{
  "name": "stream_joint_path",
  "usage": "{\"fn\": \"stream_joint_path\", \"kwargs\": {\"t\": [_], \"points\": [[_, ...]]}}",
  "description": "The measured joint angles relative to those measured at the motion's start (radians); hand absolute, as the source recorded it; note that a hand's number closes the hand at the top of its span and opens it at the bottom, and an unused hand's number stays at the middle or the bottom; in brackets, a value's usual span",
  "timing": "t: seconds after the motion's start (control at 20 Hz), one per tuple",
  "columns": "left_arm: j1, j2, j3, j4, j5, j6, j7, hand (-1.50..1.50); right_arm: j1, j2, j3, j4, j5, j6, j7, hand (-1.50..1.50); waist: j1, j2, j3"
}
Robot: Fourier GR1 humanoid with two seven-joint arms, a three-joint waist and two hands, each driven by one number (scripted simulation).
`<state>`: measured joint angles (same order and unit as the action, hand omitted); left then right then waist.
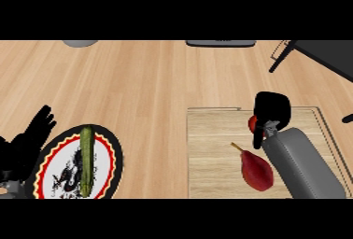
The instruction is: Pick the tomato from the tray and place it in the tiered shelf
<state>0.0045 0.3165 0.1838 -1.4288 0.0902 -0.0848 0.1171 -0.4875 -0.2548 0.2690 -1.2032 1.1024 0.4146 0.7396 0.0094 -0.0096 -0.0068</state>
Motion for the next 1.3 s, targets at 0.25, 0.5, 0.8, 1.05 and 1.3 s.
{"fn": "stream_joint_path", "kwargs": {"t": [0.25,0.5,0.8,1.05,1.3], "points": [[0.012,-0.029,-0.006,0.002,-0.023,0.011,-0.016,0.00,0.020,-0.012,0.015,-0.061,0.051,-0.004,-0.020,1.50,-0.004,0.004,0.003],[0.015,-0.026,0.001,0.002,-0.024,-0.002,-0.024,0.00,-0.018,-0.019,-0.074,-0.041,0.041,-0.099,-0.050,1.50,-0.001,0.009,0.006],[-0.011,-0.032,0.000,0.007,-0.028,0.002,-0.011,0.00,-0.132,-0.035,-0.253,0.057,-0.039,-0.241,-0.098,1.50,0.003,0.013,0.007],[0.009,-0.030,0.007,-0.018,-0.029,0.002,0.004,0.00,-0.179,-0.053,-0.329,-0.009,-0.081,-0.257,-0.075,1.50,-0.004,0.009,0.007],[0.011,-0.037,0.010,-0.014,-0.035,0.007,-0.001,0.00,-0.208,-0.027,-0.394,-0.180,-0.154,-0.220,0.019,1.50,-0.016,0.004,0.007]]}}
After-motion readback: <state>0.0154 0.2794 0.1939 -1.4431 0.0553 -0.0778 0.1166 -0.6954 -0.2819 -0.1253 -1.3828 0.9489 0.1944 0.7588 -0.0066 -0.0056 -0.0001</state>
